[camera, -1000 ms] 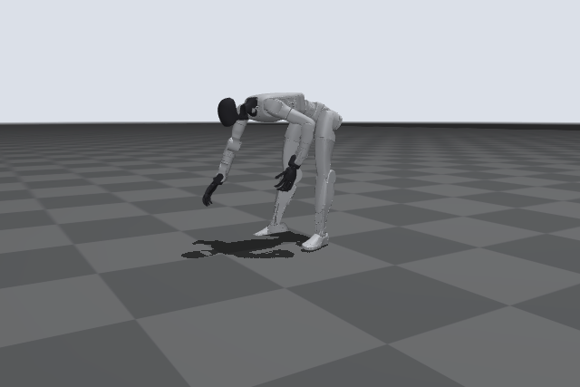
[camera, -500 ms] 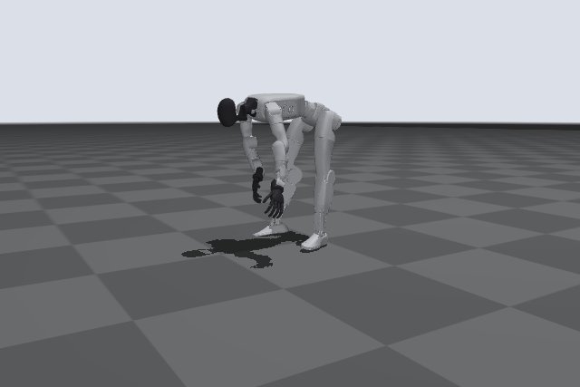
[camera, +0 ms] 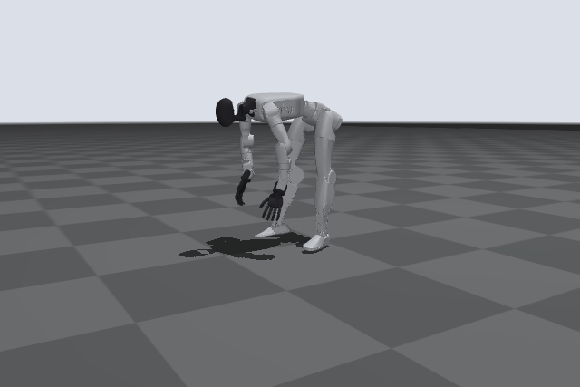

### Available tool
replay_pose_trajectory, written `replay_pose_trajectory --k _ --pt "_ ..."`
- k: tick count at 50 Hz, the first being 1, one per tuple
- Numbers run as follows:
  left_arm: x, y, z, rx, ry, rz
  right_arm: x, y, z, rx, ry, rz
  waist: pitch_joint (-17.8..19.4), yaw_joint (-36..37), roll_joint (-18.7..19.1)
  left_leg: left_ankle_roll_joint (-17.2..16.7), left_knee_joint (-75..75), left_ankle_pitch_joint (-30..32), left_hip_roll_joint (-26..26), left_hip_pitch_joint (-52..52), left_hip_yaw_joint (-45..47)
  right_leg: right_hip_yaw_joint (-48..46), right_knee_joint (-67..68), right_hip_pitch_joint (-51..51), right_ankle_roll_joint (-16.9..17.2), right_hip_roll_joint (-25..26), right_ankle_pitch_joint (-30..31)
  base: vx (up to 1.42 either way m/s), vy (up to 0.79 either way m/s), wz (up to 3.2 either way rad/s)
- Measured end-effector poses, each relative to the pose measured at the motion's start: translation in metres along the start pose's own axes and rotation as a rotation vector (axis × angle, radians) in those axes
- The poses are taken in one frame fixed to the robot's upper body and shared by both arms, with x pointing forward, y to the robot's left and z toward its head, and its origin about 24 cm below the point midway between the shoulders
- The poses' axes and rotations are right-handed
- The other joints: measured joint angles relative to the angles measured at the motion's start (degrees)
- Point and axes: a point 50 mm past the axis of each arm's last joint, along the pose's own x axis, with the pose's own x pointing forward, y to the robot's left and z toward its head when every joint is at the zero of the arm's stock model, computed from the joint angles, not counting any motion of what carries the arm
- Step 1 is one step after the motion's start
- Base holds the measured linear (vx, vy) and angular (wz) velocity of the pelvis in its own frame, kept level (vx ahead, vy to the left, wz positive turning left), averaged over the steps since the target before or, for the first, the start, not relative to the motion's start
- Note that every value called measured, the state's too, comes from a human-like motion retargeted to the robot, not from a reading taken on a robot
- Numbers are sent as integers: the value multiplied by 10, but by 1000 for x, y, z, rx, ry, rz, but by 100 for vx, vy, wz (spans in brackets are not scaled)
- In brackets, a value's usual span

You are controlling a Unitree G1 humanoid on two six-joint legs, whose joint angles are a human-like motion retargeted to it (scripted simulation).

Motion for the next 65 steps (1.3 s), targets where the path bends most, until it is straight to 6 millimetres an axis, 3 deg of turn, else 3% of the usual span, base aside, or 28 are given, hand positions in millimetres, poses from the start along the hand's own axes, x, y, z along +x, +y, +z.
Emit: replay_pose_trajectory --k 3,7,10,13,17,23,25,28,34,37,40,43,46,51,52,53,56,58,60,65 --pt "12 29 -5 -5 96 126 9 -19 -2 -42 43 -83 0 18 21 0 0 5 4 -12 3 -5 5 -15 0 4 1 -3 -7 6" --pt "33 70 15 -12 155 259 13 2 26 2 17 -44 0 -5 17 0 0 5 5 -19 1 0 0 -22 0 5 4 3 0 6" --pt "46 70 47 -8 96 211 9 26 51 82 -48 30 0 -35 18 0 34 2 4 -52 12 -17 21 -39 0 -9 -6 -10 9 24" --pt "54 50 85 -137 20 148 0 51 72 77 -115 131 0 -57 -2 0 1 6 6 -30 1 -3 2 -29 0 4 3 7 -4 -29" --pt "48 -9 116 -287 -30 -77 -14 80 84 95 -134 234 0 -87 -21 0 0 4 4 -19 2 3 0 -20 0 3 5 2 4 -19" --pt "-3 -109 124 -413 -111 -364 -30 101 61 130 -28 265 0 -99 -35 0 0 4 1 14 14 8 0 8 0 2 10 -3 1 -16" --pt "-27 -134 116 -427 -145 -425 -34 102 46 151 19 263 0 -89 -40 0 0 6 4 29 28 7 0 18 0 5 11 -7 -2 -39" --pt "-59 -153 96 -549 -99 -424 -40 99 17 106 87 257 0 -71 -34 0 0 -3 8 61 29 18 0 45 0 8 2 5 -5 -36" --pt "-117 -159 24 -620 80 -441 -56 82 -47 57 246 240 0 -17 -9 0 1 -14 18 136 43 36 27 98 0 12 -40 5 -9 -36" --pt "-138 -139 -32 -469 184 -436 -70 75 -76 26 329 222 0 -1 5 0 2 -23 25 188 47 47 45 140 0 12 -71 17 -7 -44" --pt "-163 -105 -91 -219 295 -435 -88 76 -99 -17 393 229 0 3 13 3 8 -38 32 250 51 58 59 197 0 11 -100 23 -5 -43" --pt "-196 -72 -138 -53 424 -467 -112 76 -121 4 449 242 0 11 26 10 19 -55 39 319 57 61 73 264 0 15 -131 22 -9 -34" --pt "-227 -38 -170 138 491 -514 -134 74 -142 25 531 184 0 15 31 21 30 -68 44 392 68 64 82 338 0 17 -163 25 -12 -26" --pt "-264 -7 -196 219 620 -430 -167 71 -168 -74 575 241 0 26 27 62 88 -87 43 486 108 68 74 462 0 5 -201 28 -13 -7" --pt "-272 -1 -200 211 655 -400 -174 73 -171 -72 584 247 0 28 25 68 150 -112 58 483 115 67 81 482 0 2 -214 31 -3 -21" --pt "-284 8 -205 218 692 -400 -182 77 -172 -35 596 241 -1 32 30 67 292 -173 106 450 117 62 110 496 0 5 -241 31 -2 -25" --pt "-301 17 -208 31 836 -171 -194 80 -180 -63 648 293 -5 47 3 99 289 -166 73 489 130 72 64 560 0 -7 -227 26 -10 -17" --pt "-329 23 -214 -25 934 -154 -210 84 -186 3 706 300 -13 61 15 85 406 -214 118 471 126 65 101 585 0 -3 -260 35 9 -30" --pt "-348 22 -215 -146 1039 -25 -221 88 -192 -25 760 359 -30 71 -5 101 322 -185 70 501 139 68 63 611 0 -16 -234 29 -1 1" --pt "-413 22 -217 -270 1274 38 -258 93 -208 -48 885 442 -68 98 -6 89 177 -160 39 563 217 49 104 655 0 -41 -263 36 12 25"
